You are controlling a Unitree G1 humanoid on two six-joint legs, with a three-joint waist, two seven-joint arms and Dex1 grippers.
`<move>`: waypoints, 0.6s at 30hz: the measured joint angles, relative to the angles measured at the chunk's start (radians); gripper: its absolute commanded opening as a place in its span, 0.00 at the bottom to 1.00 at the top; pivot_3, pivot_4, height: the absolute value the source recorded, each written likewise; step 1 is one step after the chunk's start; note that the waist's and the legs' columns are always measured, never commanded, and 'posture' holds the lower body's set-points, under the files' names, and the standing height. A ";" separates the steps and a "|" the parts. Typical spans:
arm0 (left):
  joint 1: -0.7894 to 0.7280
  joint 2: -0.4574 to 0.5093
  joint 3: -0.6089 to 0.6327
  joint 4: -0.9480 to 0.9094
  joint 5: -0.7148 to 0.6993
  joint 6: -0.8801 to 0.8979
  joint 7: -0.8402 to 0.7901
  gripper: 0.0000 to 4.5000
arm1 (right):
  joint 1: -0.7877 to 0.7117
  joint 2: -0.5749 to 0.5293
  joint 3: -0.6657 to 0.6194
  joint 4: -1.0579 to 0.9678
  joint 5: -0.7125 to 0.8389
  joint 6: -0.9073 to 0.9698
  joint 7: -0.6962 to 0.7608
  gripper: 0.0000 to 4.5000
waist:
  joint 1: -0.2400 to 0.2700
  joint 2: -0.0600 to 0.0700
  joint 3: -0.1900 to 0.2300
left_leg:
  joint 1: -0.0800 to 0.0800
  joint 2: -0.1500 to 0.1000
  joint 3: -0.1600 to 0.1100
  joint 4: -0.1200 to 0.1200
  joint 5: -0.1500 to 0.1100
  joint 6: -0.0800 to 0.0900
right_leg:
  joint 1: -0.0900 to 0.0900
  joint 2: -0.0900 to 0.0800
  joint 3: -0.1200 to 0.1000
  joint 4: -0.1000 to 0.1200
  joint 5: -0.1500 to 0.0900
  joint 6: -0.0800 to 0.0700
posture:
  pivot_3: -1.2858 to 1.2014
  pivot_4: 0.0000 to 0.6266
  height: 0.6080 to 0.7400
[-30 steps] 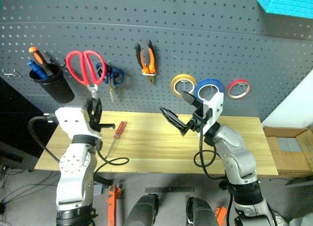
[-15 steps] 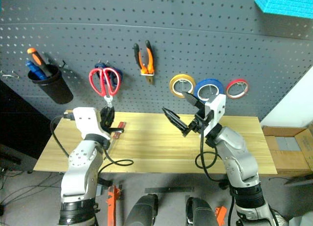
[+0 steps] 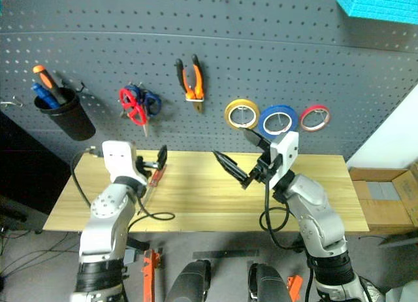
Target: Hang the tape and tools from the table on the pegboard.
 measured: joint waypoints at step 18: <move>-0.331 0.293 -0.052 0.607 0.063 0.042 -0.158 0.98 | -0.212 0.064 0.251 0.188 -0.163 0.124 0.027 1.00 | -0.011 0.010 0.100 | -0.014 0.001 -0.002 -0.001 0.000 0.000 | -0.012 -0.005 -0.001 0.002 -0.006 0.002 | 0.59 0.69 1.00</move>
